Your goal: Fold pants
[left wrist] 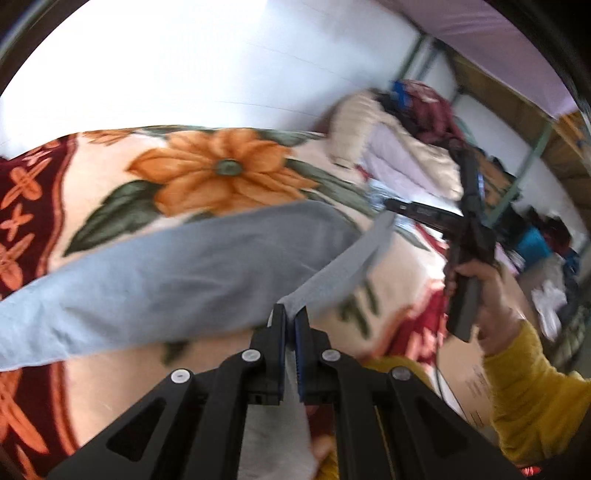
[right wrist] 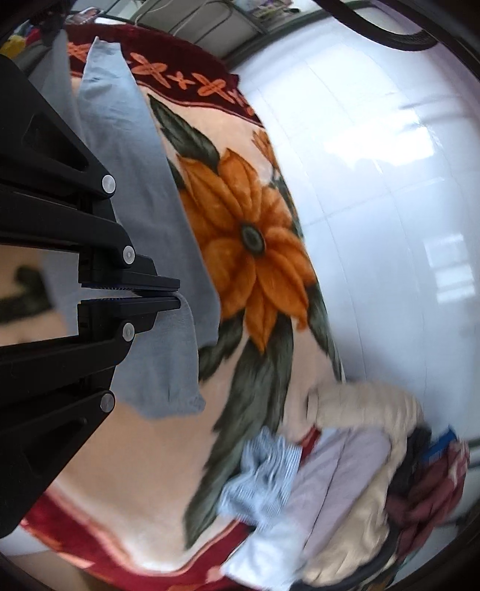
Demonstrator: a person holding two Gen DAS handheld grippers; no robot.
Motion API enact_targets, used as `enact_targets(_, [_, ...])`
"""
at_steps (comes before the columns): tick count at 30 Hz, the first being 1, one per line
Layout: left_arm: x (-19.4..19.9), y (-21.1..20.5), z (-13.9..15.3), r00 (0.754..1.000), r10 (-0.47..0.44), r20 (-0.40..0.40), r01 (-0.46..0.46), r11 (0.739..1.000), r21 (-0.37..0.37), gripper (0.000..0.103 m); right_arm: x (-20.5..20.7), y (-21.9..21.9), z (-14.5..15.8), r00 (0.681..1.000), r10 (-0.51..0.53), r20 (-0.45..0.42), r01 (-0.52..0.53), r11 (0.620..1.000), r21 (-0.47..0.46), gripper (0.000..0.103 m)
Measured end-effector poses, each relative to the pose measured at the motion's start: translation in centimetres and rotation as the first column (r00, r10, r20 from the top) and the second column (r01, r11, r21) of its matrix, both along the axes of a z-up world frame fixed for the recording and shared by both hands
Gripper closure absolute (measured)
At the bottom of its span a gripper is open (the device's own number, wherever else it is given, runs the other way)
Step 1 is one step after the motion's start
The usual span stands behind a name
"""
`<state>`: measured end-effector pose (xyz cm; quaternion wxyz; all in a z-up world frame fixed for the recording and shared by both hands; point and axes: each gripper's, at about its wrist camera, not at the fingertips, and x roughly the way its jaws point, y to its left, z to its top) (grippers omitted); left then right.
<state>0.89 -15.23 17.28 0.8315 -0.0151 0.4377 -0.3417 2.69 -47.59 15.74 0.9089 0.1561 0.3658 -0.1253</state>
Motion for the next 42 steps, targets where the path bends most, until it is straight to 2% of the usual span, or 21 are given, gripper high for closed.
enact_targets(3, [4.7, 0.9, -2.0, 0.997, 0.077, -0.026, -0.076, 0.997, 0.035, 0.099, 5.0, 1.5, -1.9, 0.998, 0.04, -0.042, -0.041, 0.999, -0.024, 0.1])
enact_targets(7, [9.2, 1.1, -5.6, 0.988, 0.131, -0.082, -0.125, 0.989, 0.075, 0.099, 9.7, 2.3, -5.2, 0.993, 0.063, -0.103, -0.069, 0.996, -0.05, 0.099])
enact_targets(10, [11.6, 0.9, -8.5, 0.978, 0.166, -0.126, -0.153, 0.982, 0.109, 0.099, 11.9, 1.4, -8.2, 0.985, 0.091, -0.149, -0.09, 0.996, 0.016, 0.094])
enact_targets(11, [12.0, 0.8, -9.2, 0.975, 0.175, -0.136, -0.16, 0.98, 0.116, 0.099, 12.2, 1.0, -8.8, 0.982, 0.095, -0.163, -0.09, 0.995, 0.037, 0.089])
enact_targets(13, [12.7, 0.8, -10.8, 0.968, 0.195, -0.158, -0.176, 0.976, 0.128, 0.099, 12.2, -0.4, -9.6, 0.977, 0.105, -0.183, -0.087, 0.991, 0.105, 0.088])
enact_targets(15, [12.9, 0.8, -11.7, 0.964, 0.207, -0.165, -0.186, 0.973, 0.135, 0.099, 11.2, -1.6, -8.9, 0.981, 0.131, -0.142, -0.108, 0.982, 0.157, 0.079])
enact_targets(17, [13.2, 0.9, -12.5, 0.96, 0.218, -0.176, -0.196, 0.971, 0.136, 0.099, 9.9, -2.9, -7.5, 0.985, 0.148, -0.088, -0.13, 0.975, 0.181, 0.053])
enact_targets(19, [13.4, 0.9, -13.1, 0.955, 0.229, -0.186, -0.207, 0.969, 0.131, 0.099, 8.9, -4.4, -6.1, 0.988, 0.142, -0.055, -0.131, 0.979, 0.159, 0.044])
enact_targets(20, [13.5, 0.9, -13.2, 0.954, 0.234, -0.187, -0.212, 0.969, 0.129, 0.099, 8.8, -4.7, -5.7, 0.989, 0.138, -0.06, -0.129, 0.982, 0.137, 0.043])
enact_targets(24, [13.1, 0.8, -13.6, 0.949, 0.254, -0.184, -0.234, 0.964, 0.125, 0.099, 10.0, -4.9, -6.2, 0.963, 0.203, -0.18, -0.212, 0.977, -0.03, 0.043])
enact_targets(29, [12.4, 0.4, -13.1, 0.952, 0.263, -0.154, -0.243, 0.96, 0.136, 0.099, 11.6, -3.0, -9.3, 0.897, 0.26, -0.356, -0.354, 0.906, -0.23, 0.046])
enact_targets(31, [12.2, 0.3, -12.8, 0.953, 0.266, -0.147, -0.247, 0.96, 0.133, 0.099, 12.0, -2.2, -10.6, 0.876, 0.273, -0.398, -0.398, 0.875, -0.275, 0.049])
enact_targets(33, [12.0, 0.2, -12.5, 0.952, 0.273, -0.137, -0.256, 0.958, 0.132, 0.099, 12.4, -2.0, -11.4, 0.868, 0.273, -0.415, -0.412, 0.862, -0.294, 0.052])
enact_targets(35, [11.8, 0.3, -12.2, 0.95, 0.286, -0.128, -0.27, 0.955, 0.123, 0.099, 12.8, -2.2, -12.1, 0.867, 0.256, -0.428, -0.404, 0.864, -0.3, 0.074])
enact_targets(38, [11.1, 0.4, -11.2, 0.946, 0.305, -0.109, -0.294, 0.95, 0.103, 0.099, 12.6, -2.5, -12.2, 0.875, 0.251, -0.413, -0.386, 0.877, -0.285, 0.081])
enact_targets(42, [9.7, 0.3, -8.6, 0.951, 0.305, -0.045, -0.302, 0.951, 0.071, 0.099, 10.7, -2.1, -9.8, 0.909, 0.245, -0.337, -0.353, 0.882, -0.311, 0.084])
